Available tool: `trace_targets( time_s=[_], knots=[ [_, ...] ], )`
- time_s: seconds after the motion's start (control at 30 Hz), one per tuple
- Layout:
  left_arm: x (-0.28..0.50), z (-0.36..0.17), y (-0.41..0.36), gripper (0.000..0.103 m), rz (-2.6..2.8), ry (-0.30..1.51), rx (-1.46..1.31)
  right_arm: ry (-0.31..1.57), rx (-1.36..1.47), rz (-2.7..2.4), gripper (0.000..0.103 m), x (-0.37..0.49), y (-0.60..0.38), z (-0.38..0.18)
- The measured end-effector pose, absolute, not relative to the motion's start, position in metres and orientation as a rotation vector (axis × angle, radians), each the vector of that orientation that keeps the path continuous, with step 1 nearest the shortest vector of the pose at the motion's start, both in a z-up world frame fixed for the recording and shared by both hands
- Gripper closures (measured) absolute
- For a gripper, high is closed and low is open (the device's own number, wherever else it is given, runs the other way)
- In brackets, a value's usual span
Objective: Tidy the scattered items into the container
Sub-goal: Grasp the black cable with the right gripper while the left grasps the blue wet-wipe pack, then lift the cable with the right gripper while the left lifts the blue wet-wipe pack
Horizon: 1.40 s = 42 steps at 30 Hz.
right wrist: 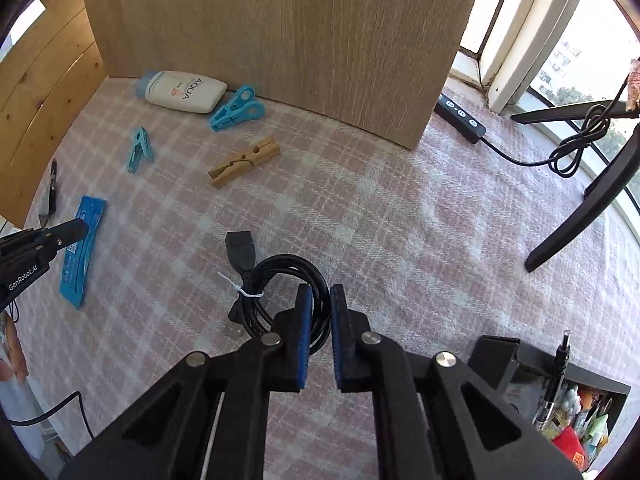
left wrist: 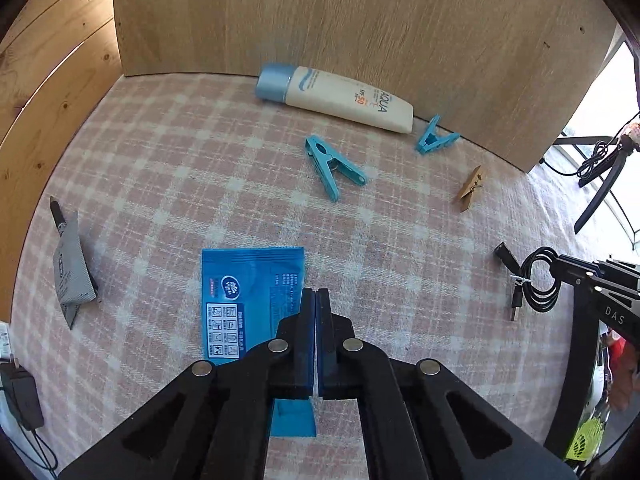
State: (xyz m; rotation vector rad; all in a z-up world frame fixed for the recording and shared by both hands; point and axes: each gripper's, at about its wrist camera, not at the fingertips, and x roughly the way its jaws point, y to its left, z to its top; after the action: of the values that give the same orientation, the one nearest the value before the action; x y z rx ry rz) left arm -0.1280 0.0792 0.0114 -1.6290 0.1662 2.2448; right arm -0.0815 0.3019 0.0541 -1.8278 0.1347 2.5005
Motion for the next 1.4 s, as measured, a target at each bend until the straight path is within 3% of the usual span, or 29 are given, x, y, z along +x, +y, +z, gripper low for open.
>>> trace_targets(
  time_s=[0.17, 0.23, 0.27, 0.3, 0.5, 0.63, 0.67, 0.7, 0.73, 0.9, 1.0, 1.4],
  knots=[
    [-0.123, 0.016, 0.062, 0.103, 2.329, 0.099, -1.634, 0.143, -1.804, 2.521, 0.095, -0.073, 0.299, 0.068],
    [-0.134, 0.012, 0.041, 0.074, 2.335, -0.025, -1.691, 0.143, -1.811, 2.516, 0.095, -0.075, 0.298, 0.070],
    [-0.149, 0.008, 0.027, 0.036, 2.334, -0.056, -1.727, 0.141, -1.814, 2.513, 0.095, -0.079, 0.295, 0.070],
    [-0.154, 0.006, 0.022, 0.022, 2.338, -0.049, -1.741, 0.141, -1.816, 2.508, 0.095, -0.079, 0.295, 0.070],
    [-0.158, -0.026, 0.026, 0.018, 2.266, 0.184, -1.938, 0.160, -1.833, 2.494, 0.095, -0.088, 0.296, 0.068],
    [-0.150, -0.025, 0.031, 0.020, 2.292, 0.192, -1.875, 0.161, -1.838, 2.485, 0.095, -0.090, 0.296, 0.066],
    [-0.149, -0.023, 0.031, 0.030, 2.305, 0.196, -1.848, 0.161, -1.838, 2.484, 0.095, -0.090, 0.296, 0.065],
    [-0.148, -0.020, 0.032, 0.051, 2.317, 0.201, -1.821, 0.164, -1.838, 2.483, 0.095, -0.089, 0.297, 0.066],
    [-0.147, -0.018, 0.031, 0.060, 2.316, 0.193, -1.812, 0.167, -1.835, 2.485, 0.095, -0.088, 0.298, 0.067],
    [-0.143, -0.010, 0.020, 0.078, 2.287, 0.092, -1.794, 0.162, -1.812, 2.491, 0.095, -0.082, 0.298, 0.072],
    [-0.138, -0.003, 0.009, 0.085, 2.279, 0.022, -1.788, 0.159, -1.799, 2.508, 0.096, -0.079, 0.298, 0.080],
    [-0.108, 0.034, 0.012, 0.088, 2.284, 0.009, -1.694, 0.137, -1.727, 2.535, 0.099, -0.062, 0.316, 0.112]
  ],
)
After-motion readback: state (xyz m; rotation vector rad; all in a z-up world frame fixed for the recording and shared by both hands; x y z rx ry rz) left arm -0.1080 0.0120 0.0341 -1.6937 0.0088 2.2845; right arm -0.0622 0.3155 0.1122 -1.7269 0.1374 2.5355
